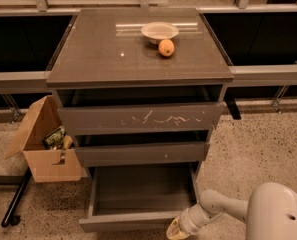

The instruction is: Close bottom drawer

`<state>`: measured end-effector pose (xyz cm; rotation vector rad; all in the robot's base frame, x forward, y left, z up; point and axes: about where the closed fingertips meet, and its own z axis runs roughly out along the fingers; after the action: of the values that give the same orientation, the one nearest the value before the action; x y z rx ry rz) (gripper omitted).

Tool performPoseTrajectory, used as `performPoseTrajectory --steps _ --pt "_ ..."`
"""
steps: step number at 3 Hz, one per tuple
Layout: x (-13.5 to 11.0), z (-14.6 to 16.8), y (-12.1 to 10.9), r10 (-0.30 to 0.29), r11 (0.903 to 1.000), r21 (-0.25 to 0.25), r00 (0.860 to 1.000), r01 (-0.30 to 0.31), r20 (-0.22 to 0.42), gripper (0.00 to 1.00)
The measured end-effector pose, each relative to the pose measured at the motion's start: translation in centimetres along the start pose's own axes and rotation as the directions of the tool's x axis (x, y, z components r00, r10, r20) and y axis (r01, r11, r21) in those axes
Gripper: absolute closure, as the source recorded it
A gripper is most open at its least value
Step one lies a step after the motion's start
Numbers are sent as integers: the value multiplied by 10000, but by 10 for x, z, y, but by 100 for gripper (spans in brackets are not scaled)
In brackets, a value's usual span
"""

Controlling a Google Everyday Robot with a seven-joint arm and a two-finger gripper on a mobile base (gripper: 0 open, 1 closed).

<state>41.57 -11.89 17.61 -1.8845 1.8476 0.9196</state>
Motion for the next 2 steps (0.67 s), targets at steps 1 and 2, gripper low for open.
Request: performPoseTrajectory --steps 1,2 --pt "0 1 -1 -29 10000 20 10000 29 4 82" --pt "0 1 -1 -29 10000 20 10000 29 4 59"
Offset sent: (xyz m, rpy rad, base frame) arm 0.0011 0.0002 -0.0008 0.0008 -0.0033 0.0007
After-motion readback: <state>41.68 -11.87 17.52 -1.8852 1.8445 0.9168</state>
